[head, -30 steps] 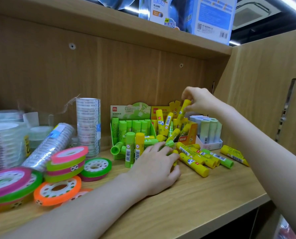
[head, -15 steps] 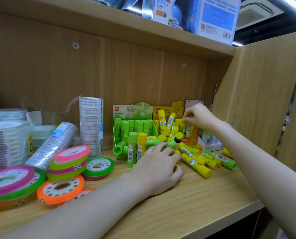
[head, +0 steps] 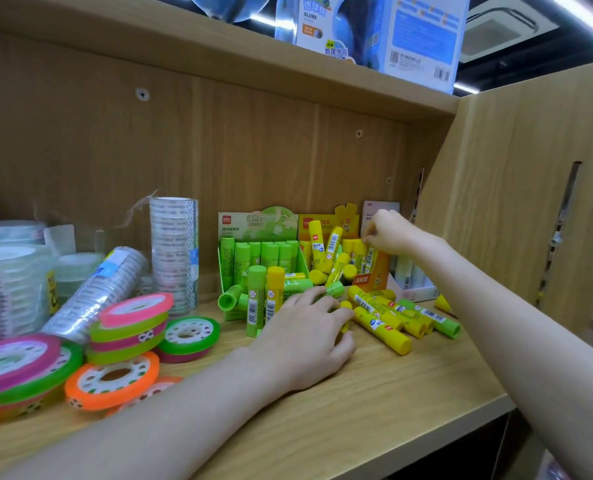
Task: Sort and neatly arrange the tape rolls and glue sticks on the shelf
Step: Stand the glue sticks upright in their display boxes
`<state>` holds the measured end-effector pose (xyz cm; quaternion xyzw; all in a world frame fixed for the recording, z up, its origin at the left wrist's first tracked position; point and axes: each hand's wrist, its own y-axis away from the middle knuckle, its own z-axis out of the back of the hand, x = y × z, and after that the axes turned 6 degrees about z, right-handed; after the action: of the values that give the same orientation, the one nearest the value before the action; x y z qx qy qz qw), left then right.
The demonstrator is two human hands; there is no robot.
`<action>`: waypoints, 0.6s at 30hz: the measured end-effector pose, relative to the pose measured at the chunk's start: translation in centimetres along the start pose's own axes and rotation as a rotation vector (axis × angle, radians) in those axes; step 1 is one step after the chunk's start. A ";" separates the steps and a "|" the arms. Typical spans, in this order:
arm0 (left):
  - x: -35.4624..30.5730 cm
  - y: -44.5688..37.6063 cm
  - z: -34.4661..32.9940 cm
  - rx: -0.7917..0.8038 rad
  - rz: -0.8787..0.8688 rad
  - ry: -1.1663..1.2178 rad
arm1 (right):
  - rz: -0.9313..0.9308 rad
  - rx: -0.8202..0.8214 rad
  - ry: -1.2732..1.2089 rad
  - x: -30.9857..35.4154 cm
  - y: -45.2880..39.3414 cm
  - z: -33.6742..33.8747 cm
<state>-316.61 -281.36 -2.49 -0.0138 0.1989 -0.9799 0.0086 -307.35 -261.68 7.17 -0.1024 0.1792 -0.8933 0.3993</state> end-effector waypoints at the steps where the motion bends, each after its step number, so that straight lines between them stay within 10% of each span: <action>1: 0.1 0.0 -0.1 -0.007 -0.003 0.006 | 0.003 0.021 -0.037 -0.1 0.2 0.3; 18: 0.0 -0.1 0.0 0.005 -0.011 -0.022 | 0.096 -0.178 -0.174 -0.9 3.2 0.5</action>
<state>-316.58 -281.29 -2.44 -0.0256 0.1963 -0.9802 0.0053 -304.42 -263.14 6.30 -0.2057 0.2272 -0.8415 0.4449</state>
